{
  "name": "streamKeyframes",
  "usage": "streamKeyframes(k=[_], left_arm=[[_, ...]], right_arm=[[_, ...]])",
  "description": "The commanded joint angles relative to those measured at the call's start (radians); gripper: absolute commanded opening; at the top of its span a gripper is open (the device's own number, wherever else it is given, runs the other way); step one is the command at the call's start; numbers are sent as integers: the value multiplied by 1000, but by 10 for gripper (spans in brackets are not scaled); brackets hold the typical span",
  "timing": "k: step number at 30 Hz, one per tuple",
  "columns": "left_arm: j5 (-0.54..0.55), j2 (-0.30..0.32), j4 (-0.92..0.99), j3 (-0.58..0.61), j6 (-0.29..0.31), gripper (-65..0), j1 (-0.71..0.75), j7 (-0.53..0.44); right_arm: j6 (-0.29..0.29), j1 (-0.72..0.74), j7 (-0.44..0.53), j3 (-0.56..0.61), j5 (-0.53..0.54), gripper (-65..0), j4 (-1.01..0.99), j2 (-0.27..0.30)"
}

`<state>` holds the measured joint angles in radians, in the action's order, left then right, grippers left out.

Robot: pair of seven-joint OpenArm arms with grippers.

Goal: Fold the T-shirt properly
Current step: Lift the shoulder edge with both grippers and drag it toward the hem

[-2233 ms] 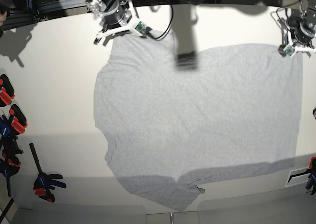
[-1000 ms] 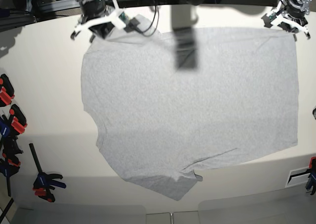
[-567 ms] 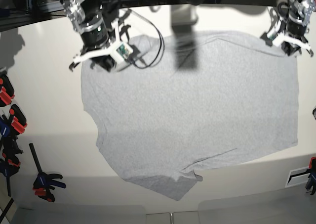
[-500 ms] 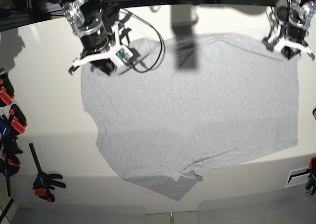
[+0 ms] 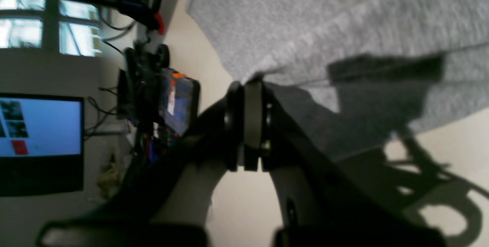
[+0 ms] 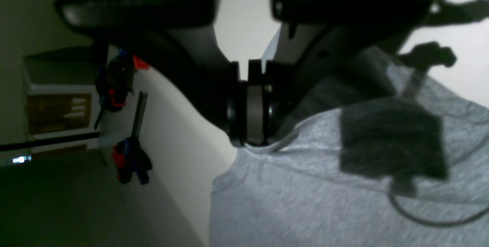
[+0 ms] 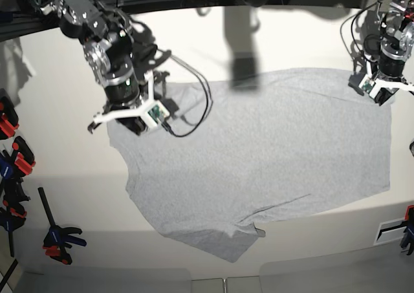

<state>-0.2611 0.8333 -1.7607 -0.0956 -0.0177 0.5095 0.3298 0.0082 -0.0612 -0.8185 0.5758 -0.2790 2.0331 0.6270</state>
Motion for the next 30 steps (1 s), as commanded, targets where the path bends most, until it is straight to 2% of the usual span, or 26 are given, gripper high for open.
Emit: streamKeyframes(k=[1, 7, 12, 17, 26, 30], left_arm=[[8, 20, -13, -10, -20, -650, -10, -9], [10, 14, -12, -10, -24, -650, -26, -8], [36, -25, -6, -10, -138, -650, -32, -9], [35, -60, 21, -10, -189, -650, -33, 29], [35, -77, 30, -10, -190, -650, -33, 40], [44, -77, 30, -10, -190, -650, -33, -20]], right_arm=[[14, 26, 18, -6, -5, -650, 14, 10], [14, 68, 22, -6, -5, -650, 14, 10], [14, 86, 39, -6, -4, -650, 14, 10], [29, 86, 9, -6, -4, -650, 14, 10], [79, 86, -12, -6, -5, -650, 14, 10], [78, 86, 23, -6, 2, -650, 14, 8]])
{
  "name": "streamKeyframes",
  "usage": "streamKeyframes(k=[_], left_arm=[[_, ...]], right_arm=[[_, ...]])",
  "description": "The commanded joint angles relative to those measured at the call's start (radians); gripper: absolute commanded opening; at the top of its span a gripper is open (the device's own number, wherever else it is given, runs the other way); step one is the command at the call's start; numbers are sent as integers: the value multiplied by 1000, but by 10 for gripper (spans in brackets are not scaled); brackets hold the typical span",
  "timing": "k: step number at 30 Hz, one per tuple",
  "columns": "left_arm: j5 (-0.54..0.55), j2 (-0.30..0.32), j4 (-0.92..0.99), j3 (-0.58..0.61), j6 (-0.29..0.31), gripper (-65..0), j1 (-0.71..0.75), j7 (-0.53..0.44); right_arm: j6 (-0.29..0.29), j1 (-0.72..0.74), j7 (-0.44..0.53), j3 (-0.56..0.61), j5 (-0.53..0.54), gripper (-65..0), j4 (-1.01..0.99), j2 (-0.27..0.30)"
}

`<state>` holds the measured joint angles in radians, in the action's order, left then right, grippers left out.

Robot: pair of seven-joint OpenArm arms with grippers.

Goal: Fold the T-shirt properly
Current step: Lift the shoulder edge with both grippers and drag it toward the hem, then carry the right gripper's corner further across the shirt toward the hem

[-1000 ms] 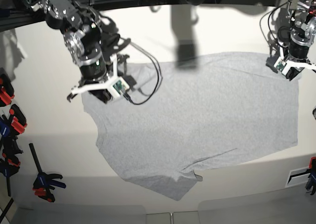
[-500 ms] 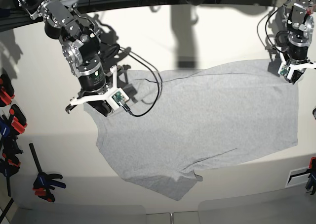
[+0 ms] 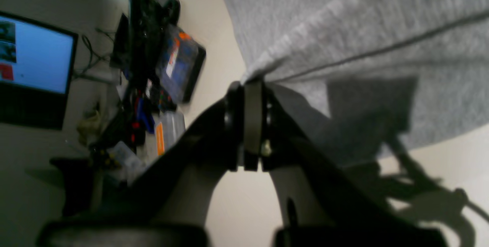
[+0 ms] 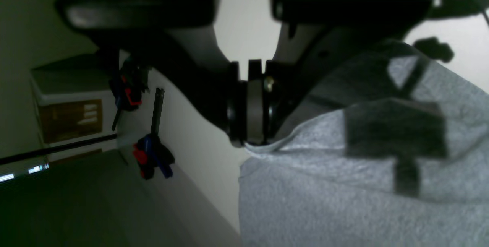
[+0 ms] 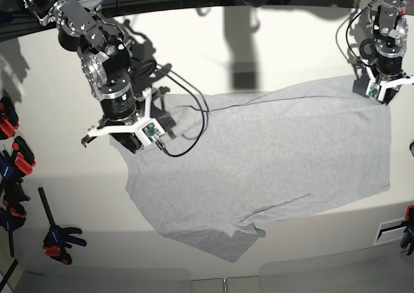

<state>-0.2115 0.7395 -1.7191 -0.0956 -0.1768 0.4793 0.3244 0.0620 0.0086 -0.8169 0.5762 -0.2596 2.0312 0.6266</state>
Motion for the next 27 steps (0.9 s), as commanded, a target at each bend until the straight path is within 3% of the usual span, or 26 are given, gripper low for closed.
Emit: streamKeyframes(k=[1, 5, 14, 17, 20, 27], left_arm=[[20, 17, -12, -10, -30, -650, -3, -39], [105, 17, -12, -10, -30, -650, -3, -95], [109, -34, -6, -10, -30, -650, -56, -109], [122, -42, 27, -10, -30, -650, -89, -109], [214, -53, 80, -10, -29, -650, -123, -111], [213, -80, 172, -10, -30, -650, -182, -114]], right_arm=[[24, 16, 26, -7, -9, -650, 16, 2], [13, 16, 34, -7, 36, -650, 10, -39], [13, 64, 105, -7, 33, -650, -191, -167], [12, 104, 182, -7, 36, -650, -279, -209], [-1, 149, 185, -7, 35, -650, -347, -256], [-32, 224, 172, -7, 31, -650, -384, -323]])
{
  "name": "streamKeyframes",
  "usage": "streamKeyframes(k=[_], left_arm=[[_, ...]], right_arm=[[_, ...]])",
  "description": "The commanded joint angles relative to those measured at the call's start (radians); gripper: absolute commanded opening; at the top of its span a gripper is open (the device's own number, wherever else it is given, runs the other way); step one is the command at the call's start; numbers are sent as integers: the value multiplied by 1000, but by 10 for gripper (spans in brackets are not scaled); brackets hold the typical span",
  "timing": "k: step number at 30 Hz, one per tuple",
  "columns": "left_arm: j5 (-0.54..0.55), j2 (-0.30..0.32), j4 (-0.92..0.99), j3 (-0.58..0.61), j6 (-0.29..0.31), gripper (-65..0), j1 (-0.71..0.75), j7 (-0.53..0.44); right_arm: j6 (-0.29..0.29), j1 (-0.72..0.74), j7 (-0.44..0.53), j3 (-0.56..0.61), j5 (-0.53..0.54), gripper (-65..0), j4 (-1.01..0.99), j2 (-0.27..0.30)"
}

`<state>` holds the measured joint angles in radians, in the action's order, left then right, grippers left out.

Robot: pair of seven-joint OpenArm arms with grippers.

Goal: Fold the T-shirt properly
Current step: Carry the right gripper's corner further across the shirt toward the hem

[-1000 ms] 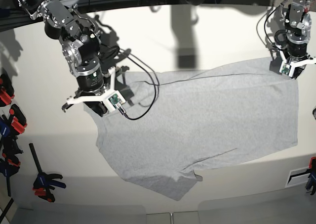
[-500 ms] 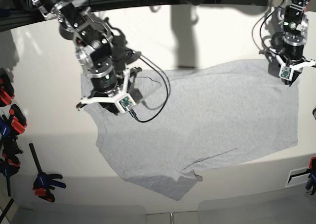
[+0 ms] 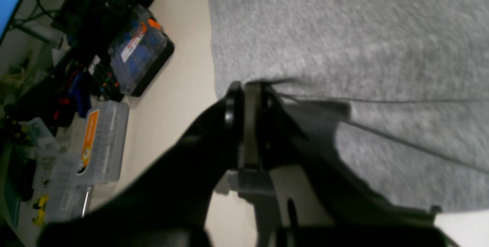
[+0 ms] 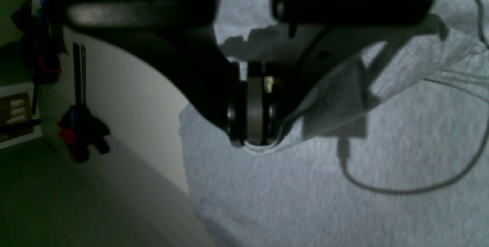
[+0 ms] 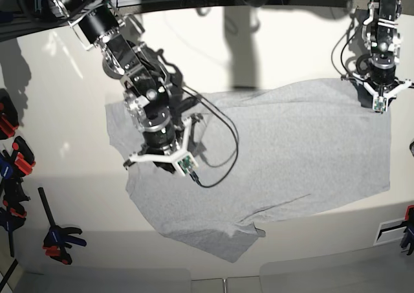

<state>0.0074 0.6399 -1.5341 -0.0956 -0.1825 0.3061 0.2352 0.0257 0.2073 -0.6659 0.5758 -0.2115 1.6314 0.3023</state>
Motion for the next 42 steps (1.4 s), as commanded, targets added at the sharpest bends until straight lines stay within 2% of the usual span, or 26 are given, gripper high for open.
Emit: streamKeyframes(k=[1, 3, 6, 11, 14, 18, 21, 27, 33, 42], left_arm=[[-9, 21, -8, -10, -24, -650, -11, -25], [-46, 20, -3, -10, -31, -650, -16, -25], [-51, 20, -2, -10, -76, -650, -27, -23], [-51, 20, 1, -10, -77, -650, -26, -20], [-51, 19, 5, -10, -77, -650, -26, -11], [-51, 19, 5, -10, -77, -650, -26, -9], [-50, 19, 5, -10, -76, -650, -26, -14], [11, 19, 5, -10, -76, -650, -26, -54], [13, 19, 5, -10, -76, -650, -26, -58], [13, 19, 5, -10, -76, -650, -26, -57]], right_arm=[[4, 33, 16, -6, -17, -650, 16, -6], [5, 45, 10, -6, -20, -650, 16, -9], [5, 56, 10, -6, -20, -650, 16, -9], [6, 61, -9, -6, -20, -650, 16, -9], [27, 61, -44, -6, -25, -650, 16, -9], [80, 61, -65, -6, -108, -650, 16, -8], [87, 61, -67, -6, -129, -650, 16, -9], [87, 61, -34, -6, -125, -650, 15, -9], [86, 62, 52, -6, -125, -650, -11, -9], [86, 61, 114, -6, -126, -650, -111, -9]])
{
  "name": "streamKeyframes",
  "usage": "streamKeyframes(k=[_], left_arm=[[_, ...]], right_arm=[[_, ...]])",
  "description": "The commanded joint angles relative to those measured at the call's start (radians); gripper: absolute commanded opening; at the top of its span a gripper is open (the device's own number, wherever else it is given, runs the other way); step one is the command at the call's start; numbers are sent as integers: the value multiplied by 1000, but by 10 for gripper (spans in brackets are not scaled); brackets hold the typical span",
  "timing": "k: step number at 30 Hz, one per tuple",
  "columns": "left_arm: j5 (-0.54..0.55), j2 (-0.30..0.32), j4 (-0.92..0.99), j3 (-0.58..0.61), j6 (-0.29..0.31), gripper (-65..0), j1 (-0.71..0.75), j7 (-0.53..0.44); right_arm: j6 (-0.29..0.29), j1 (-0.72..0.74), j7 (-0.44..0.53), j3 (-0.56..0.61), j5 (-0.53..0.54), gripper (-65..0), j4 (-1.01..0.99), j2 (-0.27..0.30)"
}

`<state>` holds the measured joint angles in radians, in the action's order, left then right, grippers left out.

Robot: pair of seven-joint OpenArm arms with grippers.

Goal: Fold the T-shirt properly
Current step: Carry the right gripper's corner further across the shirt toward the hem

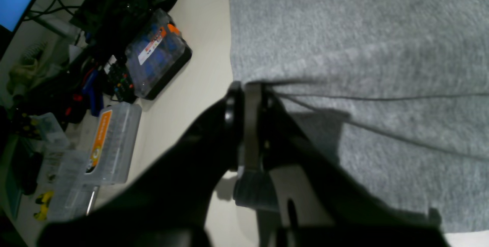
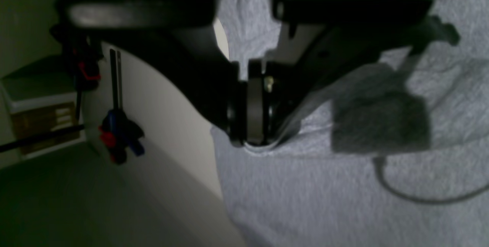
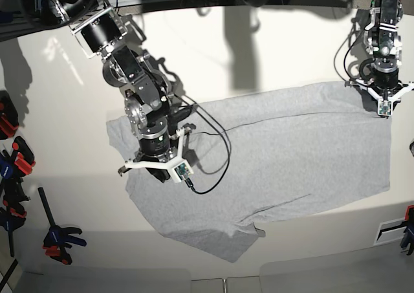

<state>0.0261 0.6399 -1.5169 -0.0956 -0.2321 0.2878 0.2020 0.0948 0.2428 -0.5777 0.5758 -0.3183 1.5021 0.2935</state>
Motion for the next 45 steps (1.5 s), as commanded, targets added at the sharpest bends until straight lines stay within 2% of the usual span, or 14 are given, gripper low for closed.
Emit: streamKeyframes(k=[1, 3, 5, 8, 12, 13, 16, 19, 21, 22, 29, 35, 40, 45], left_arm=[[-6, 19, -12, -10, -26, -650, -8, -24], [-6, 19, -12, -10, -26, -650, -8, -24], [-6, 19, -12, -10, -26, -650, -8, -24], [-6, 19, -12, -10, -26, -650, -8, -19], [-6, 19, -12, -10, -26, -650, -8, -17], [-6, 19, -12, -10, -26, -650, -8, -17], [-6, 19, -12, -10, -26, -650, -8, -17], [-6, 19, -12, -10, -26, -650, -8, -17], [-6, 19, -12, -10, -26, -650, -8, -18], [-6, 19, -12, -10, -26, -650, -8, -18], [-6, 19, -12, -10, -26, -650, -8, -17], [-6, 19, -12, -10, -26, -650, -8, -16], [-6, 19, -12, -10, -26, -650, -8, -17], [-6, 19, -12, -10, -26, -650, -8, -17]], right_arm=[[17, 26, 55, -6, -19, -599, 18, 0], [17, 26, 129, -6, -19, -475, 18, 0], [17, 29, 172, -6, -21, -394, 18, -2], [18, 40, 129, -6, -43, -385, 18, -16], [16, 62, -53, -6, -50, -385, 18, -54], [-11, 64, -75, -6, -58, -385, 21, -59], [-224, 64, -106, -6, -66, -385, 26, -67], [-437, 68, -167, -6, 79, -385, 26, -60], [-532, 72, -236, -6, 188, -385, 26, -61], [-554, 72, -255, -6, 224, -385, 26, -62], [-590, 72, -255, -6, 274, -385, 15, -64], [-593, 90, -224, -6, 272, -385, -69, -70], [-593, 101, -146, -6, 243, -385, -123, -70], [-614, 143, -128, -6, 242, -385, -220, -121]])
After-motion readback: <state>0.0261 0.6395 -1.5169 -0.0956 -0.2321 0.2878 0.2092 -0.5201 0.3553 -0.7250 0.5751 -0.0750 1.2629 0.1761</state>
